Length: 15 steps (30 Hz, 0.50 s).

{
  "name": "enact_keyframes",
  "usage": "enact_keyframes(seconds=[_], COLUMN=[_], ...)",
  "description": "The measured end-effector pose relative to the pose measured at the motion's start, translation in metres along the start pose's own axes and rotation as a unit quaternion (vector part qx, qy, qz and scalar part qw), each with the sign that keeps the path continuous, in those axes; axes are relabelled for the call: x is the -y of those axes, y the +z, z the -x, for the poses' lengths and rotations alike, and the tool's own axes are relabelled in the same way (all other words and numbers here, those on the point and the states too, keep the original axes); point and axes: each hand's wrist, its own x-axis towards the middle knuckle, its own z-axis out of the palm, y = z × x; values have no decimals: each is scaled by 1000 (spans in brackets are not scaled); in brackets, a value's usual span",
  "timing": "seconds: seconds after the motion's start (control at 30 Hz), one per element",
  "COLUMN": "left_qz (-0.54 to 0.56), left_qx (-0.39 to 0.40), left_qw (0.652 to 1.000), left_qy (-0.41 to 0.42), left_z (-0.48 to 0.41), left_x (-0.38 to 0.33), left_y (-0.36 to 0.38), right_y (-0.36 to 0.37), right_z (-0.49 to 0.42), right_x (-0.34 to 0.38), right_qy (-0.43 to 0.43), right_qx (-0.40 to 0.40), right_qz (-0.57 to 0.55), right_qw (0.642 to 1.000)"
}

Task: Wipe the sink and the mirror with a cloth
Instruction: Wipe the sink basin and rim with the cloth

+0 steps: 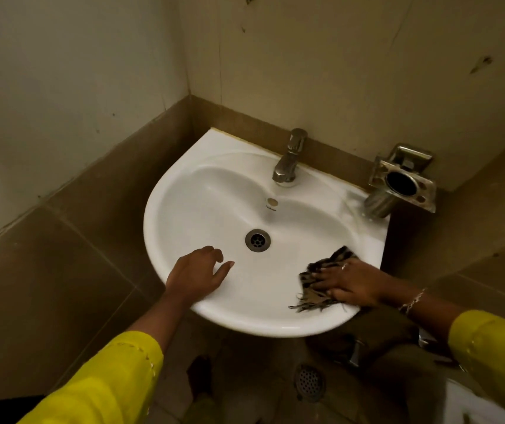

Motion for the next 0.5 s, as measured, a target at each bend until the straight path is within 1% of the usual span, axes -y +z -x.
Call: enact_keyframes(seconds=[0.07,0.1,0.13,0.17,0.2,0.23,0.3,0.4,0.5], left_qz=[5,10,16,22,23,21,19,14,14], left_qx=[-20,-27,-35,-43,-54,-63,-74,-80,-86], left_qw=[1000,1000,999,999,998,997,997,996,996], left_qy=[7,8,9,12,19,26,34,37,29], left_z=[0,0,0,0,1,1,2,2,2], left_x=[1,1,1,1,1,1,1,0,-1], left_y=[0,-1,-1,-1,-1,-1,-1,-2,-2], right_y=[-11,-17,-24,-28,-27,-25,-28,-48,-63], right_z=[-5,-11,-14,-20,-27,-35,-51,-81,-121], right_x=[-26,-38,-44,-52,-62,-69,-75,-72,-70], right_qy=[-12,-15,9,18,7,5,-20,-50,-73], right_qx=[30,67,107,112,118,114,69,97,49], right_qz=[96,138,171,205,247,280,354,448,507], right_qw=[995,988,979,972,962,953,932,887,858])
